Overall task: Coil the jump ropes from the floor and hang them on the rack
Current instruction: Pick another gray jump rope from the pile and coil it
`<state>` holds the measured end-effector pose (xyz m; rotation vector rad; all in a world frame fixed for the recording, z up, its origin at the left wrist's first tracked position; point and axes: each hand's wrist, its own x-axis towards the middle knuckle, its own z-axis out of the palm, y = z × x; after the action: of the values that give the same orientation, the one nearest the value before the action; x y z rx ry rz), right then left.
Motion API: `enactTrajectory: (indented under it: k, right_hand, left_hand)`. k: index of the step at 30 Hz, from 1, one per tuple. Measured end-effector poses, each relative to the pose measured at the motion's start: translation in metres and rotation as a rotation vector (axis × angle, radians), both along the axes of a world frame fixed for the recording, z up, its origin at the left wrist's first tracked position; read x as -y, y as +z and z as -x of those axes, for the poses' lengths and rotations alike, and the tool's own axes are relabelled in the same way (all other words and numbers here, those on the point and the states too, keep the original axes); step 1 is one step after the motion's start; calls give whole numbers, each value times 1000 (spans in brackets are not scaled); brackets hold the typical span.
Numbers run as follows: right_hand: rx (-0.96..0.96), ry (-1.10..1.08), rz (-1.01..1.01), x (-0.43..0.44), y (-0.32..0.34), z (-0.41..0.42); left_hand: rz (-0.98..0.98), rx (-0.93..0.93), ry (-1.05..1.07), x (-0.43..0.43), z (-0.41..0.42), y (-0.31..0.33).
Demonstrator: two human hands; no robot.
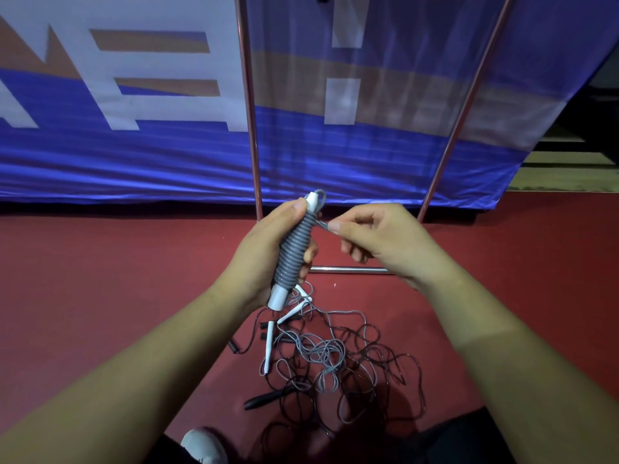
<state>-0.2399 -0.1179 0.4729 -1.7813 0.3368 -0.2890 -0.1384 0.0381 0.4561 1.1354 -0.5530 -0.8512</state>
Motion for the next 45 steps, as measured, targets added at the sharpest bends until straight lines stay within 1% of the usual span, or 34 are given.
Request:
enactTrajectory:
  k: [1, 3, 5, 6, 8, 10, 11, 14, 15, 17, 19, 21, 27, 32, 36, 39, 42, 45]
  right_hand:
    - [34, -25, -21, 0, 1, 1]
    - [109, -31, -183, 0, 4, 2]
    - [185, 61, -372, 0, 7, 4]
    - [217, 109, -428, 1, 8, 5]
    - [271, 162, -482, 0, 8, 6]
    - [309, 156, -514, 0, 7, 5]
    - [318, 137, -503, 0, 6, 3]
    - [319, 27, -339, 0, 3, -2]
    - [325, 5, -322, -1, 2, -3]
    - [346, 13, -399, -3, 3, -3]
    - [371, 65, -478, -6, 6, -2]
    - [379, 101, -479, -7, 6, -2]
    - [350, 80, -460, -9, 3, -3]
    - [346, 74, -539, -11, 5, -4]
    - [303, 4, -589, -9, 6, -5]
    - [215, 6, -525, -8, 6, -4]
    - [122, 24, -457, -8, 7, -2]
    - [72, 4, -443, -5, 9, -2]
  left_hand:
    - [-4, -17, -8, 0, 1, 0]
    - [-16, -59, -34, 1, 1, -1]
    - [-18, -109, -63, 2, 2, -2]
    - [-12, -144, -75, 2, 2, -1]
    - [0, -221, -98, 2, 1, 2]
    - [-1, -275, -120, 1, 0, 2]
    - [-5, -287, -127, 1, -1, 2]
    - [-20, -297, -129, 1, -1, -2]
    - [-25, -303, -128, 1, -1, -2]
    - [-33, -314, -130, 1, -1, -3]
    - [-35, -324, -129, 1, -2, -4]
    - [-34, -318, -127, 1, -3, -5]
    - [-52, -276, -138, 1, -1, -4]
    - [-40, -214, -174, 0, 2, -1]
    - [-47, -209, -164, 0, 3, -3]
    - [-59, -181, -145, 0, 2, -6]
    - [-56, -90, -112, 0, 3, -8]
    - [-49, 23, -80, 0, 4, -9]
